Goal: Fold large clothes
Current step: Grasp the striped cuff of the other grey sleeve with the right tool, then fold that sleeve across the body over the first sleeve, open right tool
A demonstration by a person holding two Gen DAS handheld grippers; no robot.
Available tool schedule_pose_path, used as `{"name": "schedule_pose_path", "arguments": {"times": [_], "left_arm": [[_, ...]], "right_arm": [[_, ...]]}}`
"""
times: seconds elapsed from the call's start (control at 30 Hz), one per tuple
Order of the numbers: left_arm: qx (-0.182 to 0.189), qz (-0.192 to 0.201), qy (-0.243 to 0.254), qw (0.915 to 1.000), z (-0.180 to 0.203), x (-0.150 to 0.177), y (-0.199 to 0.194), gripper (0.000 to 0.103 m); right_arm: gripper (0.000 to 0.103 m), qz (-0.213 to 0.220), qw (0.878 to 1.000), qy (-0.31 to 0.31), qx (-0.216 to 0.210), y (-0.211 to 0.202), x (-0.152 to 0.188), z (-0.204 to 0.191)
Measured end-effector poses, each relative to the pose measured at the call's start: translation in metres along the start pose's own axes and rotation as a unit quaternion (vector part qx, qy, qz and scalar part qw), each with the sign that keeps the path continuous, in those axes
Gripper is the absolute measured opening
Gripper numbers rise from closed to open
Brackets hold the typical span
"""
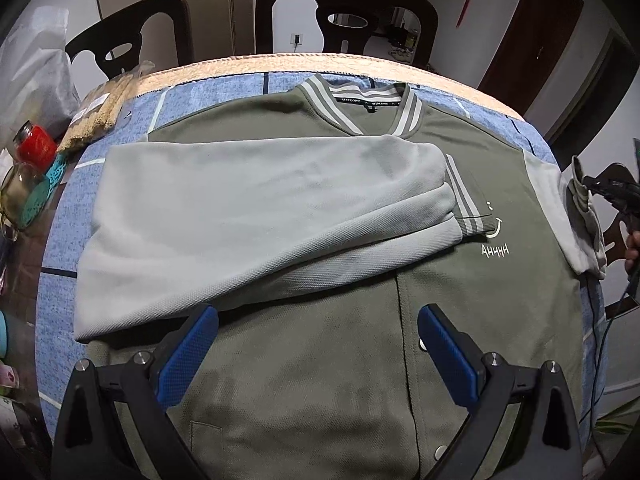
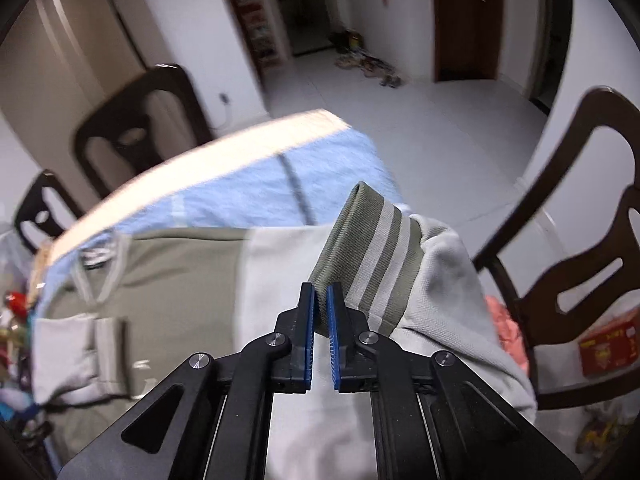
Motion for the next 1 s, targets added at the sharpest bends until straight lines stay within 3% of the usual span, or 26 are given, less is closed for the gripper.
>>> {"name": "schedule_pose_path", "arguments": {"times": [0.27,0.4,0.5,0.57,0.63,0.87,0.9,0.93,1.0], "left_arm": [[0.012,0.010,-0.004,0.9999,0.000,-0.008,-0.007,0.101],[0.015,0.017,-0.011,0.9997,-0.003,-0.012,-0.013,0.101],[0.012,0.022,-0.012,0.9996,-0.005,-0.014,-0.015,0.101],[0.013,0.022,-0.014,0.9996,-0.007,-0.016,-0.016,0.101],[0.019,0.024,-0.017,0.9994,-0.006,-0.018,-0.018,0.101],[0.064,0.017,0.009,0.9978,0.040,-0.028,-0.008,0.101],[0.074,0.016,0.020,0.9970,0.053,-0.029,-0.004,0.092],[0.087,0.011,0.032,0.9957,0.066,-0.030,0.001,0.077],[0.103,-0.010,0.056,0.9931,0.093,-0.035,0.017,0.069]], "right_arm": [[0.006,0.042,0.988,-0.032,-0.142,-0.043,-0.004,-0.105],[0.007,0.014,0.970,-0.035,-0.240,-0.023,0.018,-0.172],[0.008,-0.044,0.957,-0.018,-0.286,0.014,0.047,-0.210],[0.008,-0.049,0.958,-0.021,-0.283,0.018,0.059,-0.215],[0.021,-0.041,0.959,-0.018,-0.279,0.011,0.069,-0.208],[0.024,-0.054,0.979,0.003,-0.197,-0.013,0.107,-0.143],[0.024,-0.058,0.981,0.007,-0.182,-0.014,0.112,-0.135],[0.024,-0.063,0.983,0.012,-0.170,-0.014,0.118,-0.127],[0.024,-0.070,0.986,0.017,-0.149,-0.014,0.130,-0.116]]}}
Point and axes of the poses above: each gripper's, at about its wrist camera, not at the fingertips, and y roughly the way its jaws point, z to its right, x to its underside, the point moved 2 cm from there along y, roughly the way its jaws point, and after that the axes turned 12 degrees about -y, right-handed, at the moved point
